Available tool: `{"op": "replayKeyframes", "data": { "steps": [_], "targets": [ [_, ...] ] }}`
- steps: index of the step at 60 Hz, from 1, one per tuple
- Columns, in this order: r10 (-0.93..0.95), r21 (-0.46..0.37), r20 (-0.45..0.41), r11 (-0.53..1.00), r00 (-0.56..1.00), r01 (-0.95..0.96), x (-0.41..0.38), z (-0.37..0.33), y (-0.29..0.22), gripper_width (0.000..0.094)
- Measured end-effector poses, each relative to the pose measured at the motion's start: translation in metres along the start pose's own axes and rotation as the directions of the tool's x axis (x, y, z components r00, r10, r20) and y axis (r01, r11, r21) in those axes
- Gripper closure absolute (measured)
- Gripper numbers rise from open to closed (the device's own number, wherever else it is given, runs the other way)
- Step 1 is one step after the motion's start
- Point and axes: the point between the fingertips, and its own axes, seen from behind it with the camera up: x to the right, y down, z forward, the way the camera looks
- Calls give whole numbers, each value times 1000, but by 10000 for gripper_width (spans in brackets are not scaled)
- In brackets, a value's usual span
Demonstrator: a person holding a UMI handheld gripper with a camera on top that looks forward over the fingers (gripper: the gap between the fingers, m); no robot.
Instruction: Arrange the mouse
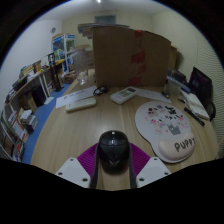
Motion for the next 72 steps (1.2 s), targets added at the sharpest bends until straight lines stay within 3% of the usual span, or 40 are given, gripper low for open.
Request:
{"op": "replayKeyframes", "data": {
  "steps": [12,20,28,34,47,54,56,57,66,72],
  "targets": [
    [58,-97,18,994,998,-56,-10,-9,-3,544],
    [-4,39,62,999,998,1,-3,-42,-80,543],
    [-10,215,46,977,999,0,60,-61,-172,544],
    [-32,264,9,964,999,28,130,-47,-194,545],
    [-99,85,8,992,995,98,201,32,-106,545],
    [-91,29,68,996,994,89,194,56,-71,540],
    [-85,6,75,996,994,85,191,58,-62,481],
    [-83,43,74,996,994,80,191,60,-68,520],
    [-87,7,72,996,994,87,190,62,-67,392],
    [-51,-80,90,995,995,58,188,49,-59,166]
  ]
}}
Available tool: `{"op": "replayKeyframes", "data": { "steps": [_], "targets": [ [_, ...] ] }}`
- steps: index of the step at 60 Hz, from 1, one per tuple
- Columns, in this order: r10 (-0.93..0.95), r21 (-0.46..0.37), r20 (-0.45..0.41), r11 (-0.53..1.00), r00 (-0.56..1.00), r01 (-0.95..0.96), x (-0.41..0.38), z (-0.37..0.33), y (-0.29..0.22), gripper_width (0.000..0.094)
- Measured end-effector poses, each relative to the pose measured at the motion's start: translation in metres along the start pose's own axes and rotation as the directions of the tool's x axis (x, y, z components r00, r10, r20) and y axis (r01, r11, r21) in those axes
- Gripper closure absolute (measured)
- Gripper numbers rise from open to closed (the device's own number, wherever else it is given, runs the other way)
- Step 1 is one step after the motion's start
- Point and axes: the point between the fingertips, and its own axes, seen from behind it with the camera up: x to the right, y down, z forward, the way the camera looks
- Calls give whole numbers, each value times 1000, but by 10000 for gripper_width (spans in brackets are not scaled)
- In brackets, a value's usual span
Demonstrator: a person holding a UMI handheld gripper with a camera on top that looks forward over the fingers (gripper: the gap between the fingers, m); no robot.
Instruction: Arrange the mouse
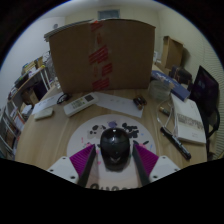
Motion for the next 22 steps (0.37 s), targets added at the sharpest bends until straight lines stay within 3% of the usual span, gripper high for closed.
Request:
{"op": "replayKeyframes", "data": {
  "steps": [2,3,8,22],
  "targets": [
    [17,-10,4,1000,1000,-17,-2,-8,0,58],
    [25,-10,1,1000,1000,-25,-2,-13,-2,48],
    [46,5,-20,999,999,-46,-6,-42,-9,104],
    [119,32,-73,993,990,-117,-41,-145,-5,107]
  ]
}}
